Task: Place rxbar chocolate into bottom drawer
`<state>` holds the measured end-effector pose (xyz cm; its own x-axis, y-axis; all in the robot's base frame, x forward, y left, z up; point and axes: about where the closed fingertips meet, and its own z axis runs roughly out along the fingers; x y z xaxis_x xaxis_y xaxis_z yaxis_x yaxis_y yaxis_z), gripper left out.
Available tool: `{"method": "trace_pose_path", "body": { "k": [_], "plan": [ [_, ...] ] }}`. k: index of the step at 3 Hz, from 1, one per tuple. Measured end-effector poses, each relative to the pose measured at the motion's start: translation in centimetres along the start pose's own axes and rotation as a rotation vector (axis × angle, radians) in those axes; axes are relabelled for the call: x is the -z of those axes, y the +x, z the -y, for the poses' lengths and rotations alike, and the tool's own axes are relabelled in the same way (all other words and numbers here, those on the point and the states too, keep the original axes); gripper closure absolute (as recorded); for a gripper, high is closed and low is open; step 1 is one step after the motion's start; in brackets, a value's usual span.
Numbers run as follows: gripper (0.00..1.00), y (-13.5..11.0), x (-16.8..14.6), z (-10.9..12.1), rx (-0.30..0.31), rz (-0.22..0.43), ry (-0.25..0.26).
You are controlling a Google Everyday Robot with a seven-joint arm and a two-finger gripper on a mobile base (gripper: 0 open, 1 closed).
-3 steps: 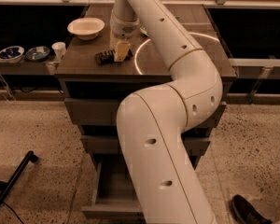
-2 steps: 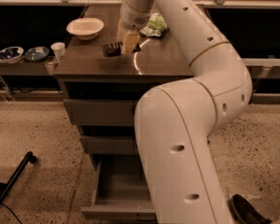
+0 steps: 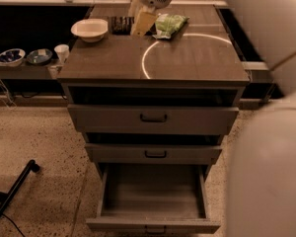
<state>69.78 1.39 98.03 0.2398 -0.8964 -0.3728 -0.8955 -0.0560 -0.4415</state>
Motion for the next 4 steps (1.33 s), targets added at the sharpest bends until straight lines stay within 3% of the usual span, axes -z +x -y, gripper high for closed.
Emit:
{"method": "trace_pose_path", "body": {
  "k": [1, 2, 3, 4],
  "plan": [
    [1.0, -2.2, 5.8, -5.3, -0.034, -0.041, 0.111],
    [1.0, -2.1, 5.6, -5.3, -0.034, -0.04, 0.109],
    [1.0, -1.8, 3.9, -7.0, -0.056, -0.026, 0.092],
    [1.0, -1.8, 0.8, -11.7, -0.117, 0.071, 0.07]
  ]
}}
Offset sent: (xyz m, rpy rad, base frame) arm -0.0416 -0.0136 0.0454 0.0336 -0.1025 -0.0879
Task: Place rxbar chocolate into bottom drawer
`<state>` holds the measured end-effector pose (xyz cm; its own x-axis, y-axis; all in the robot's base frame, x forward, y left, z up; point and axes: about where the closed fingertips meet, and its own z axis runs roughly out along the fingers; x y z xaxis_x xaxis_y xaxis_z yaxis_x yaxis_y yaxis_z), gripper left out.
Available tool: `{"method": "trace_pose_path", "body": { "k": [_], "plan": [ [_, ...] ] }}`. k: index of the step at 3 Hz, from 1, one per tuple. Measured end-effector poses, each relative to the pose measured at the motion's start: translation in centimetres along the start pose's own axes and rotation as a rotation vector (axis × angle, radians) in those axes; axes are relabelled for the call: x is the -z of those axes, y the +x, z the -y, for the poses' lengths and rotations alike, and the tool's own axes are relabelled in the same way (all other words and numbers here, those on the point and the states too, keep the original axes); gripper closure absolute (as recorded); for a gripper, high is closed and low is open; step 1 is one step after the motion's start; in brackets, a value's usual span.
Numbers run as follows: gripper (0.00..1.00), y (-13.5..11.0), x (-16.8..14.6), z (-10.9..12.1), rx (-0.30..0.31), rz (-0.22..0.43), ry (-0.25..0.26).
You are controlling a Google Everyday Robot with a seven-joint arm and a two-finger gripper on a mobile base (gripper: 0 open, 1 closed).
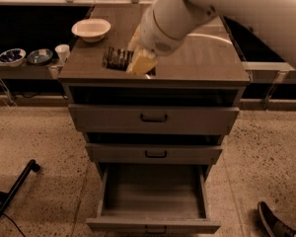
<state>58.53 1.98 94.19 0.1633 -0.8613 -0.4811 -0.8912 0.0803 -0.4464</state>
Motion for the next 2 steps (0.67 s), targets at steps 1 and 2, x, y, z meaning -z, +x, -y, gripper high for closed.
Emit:
{"method": "trace_pose_path", "body": {
  "k": [1, 2],
  "plan": [
    [1.0, 2.74, -4.84, -6.26, -0.031, 0.092, -0.111],
    [1.0, 3.09, -5.16, -7.12, -0.005, 0.094, -0.125]
  ]
}}
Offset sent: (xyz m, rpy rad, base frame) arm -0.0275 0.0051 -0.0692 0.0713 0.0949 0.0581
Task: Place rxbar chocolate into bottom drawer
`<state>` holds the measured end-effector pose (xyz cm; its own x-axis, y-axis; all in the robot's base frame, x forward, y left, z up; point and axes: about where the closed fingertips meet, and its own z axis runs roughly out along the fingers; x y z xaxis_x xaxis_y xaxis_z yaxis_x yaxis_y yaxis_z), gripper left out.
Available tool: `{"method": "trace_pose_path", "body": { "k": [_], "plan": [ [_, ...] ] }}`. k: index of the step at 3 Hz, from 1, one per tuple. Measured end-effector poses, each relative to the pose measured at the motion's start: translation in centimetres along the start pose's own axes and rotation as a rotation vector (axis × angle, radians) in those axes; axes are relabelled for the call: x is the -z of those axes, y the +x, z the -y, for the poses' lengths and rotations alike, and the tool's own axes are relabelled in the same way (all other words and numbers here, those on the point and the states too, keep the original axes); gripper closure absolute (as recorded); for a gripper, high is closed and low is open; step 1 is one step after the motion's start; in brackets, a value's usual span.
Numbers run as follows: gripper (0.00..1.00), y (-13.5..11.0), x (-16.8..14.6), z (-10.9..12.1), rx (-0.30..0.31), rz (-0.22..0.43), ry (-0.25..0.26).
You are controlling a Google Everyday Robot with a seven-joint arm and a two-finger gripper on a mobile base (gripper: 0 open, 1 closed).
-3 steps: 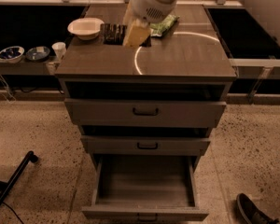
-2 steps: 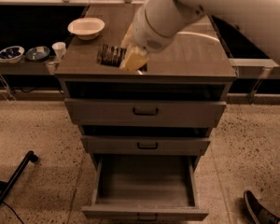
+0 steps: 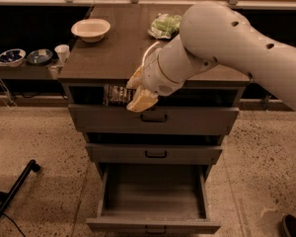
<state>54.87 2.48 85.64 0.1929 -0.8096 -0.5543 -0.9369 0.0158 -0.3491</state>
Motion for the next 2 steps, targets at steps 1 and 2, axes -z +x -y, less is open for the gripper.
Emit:
{"method": "trace_pose_path", "body": {
  "k": [1, 2],
  "plan": [
    [1.0, 2.5, -3.1, -0.8, -0.066, 0.068, -0.018],
    [1.0, 8.0, -9.0, -2.7, -0.132, 0.13, -0.036]
  ]
}}
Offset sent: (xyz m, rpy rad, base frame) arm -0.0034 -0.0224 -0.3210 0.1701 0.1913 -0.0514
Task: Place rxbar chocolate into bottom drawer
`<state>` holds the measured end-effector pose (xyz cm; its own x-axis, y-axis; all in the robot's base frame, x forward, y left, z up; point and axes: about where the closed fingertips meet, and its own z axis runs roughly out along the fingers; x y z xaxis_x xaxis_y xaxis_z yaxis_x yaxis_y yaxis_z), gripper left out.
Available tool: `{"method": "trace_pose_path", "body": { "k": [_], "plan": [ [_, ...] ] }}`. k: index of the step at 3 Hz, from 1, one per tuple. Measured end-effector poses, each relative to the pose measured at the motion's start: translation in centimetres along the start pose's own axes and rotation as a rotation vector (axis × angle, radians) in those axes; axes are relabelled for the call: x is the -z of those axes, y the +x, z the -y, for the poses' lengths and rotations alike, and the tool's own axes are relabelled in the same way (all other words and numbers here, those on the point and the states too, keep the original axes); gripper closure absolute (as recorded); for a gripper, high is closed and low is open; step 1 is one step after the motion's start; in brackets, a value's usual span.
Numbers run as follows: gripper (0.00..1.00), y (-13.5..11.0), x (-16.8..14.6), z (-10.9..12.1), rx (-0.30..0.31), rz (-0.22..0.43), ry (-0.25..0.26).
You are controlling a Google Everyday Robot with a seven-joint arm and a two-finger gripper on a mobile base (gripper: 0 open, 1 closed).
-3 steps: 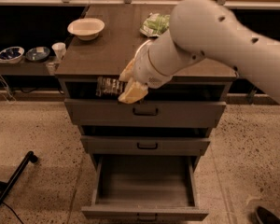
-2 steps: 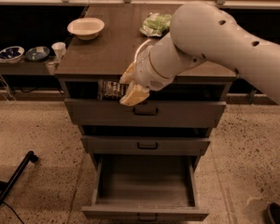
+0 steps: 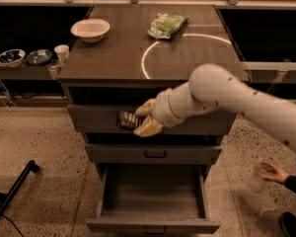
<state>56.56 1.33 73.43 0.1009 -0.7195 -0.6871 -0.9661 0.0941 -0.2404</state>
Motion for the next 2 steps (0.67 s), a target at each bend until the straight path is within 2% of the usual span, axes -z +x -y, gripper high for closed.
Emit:
{"method": "trace_pose_path", "body": {
  "k": [1, 2],
  "plan": [
    [1.0, 5.97, -4.94, -2.7, -0.008, 0.021, 0.002],
    [1.0, 6.58, -5.79, -2.83, -0.017, 0.03, 0.005]
  ]
}}
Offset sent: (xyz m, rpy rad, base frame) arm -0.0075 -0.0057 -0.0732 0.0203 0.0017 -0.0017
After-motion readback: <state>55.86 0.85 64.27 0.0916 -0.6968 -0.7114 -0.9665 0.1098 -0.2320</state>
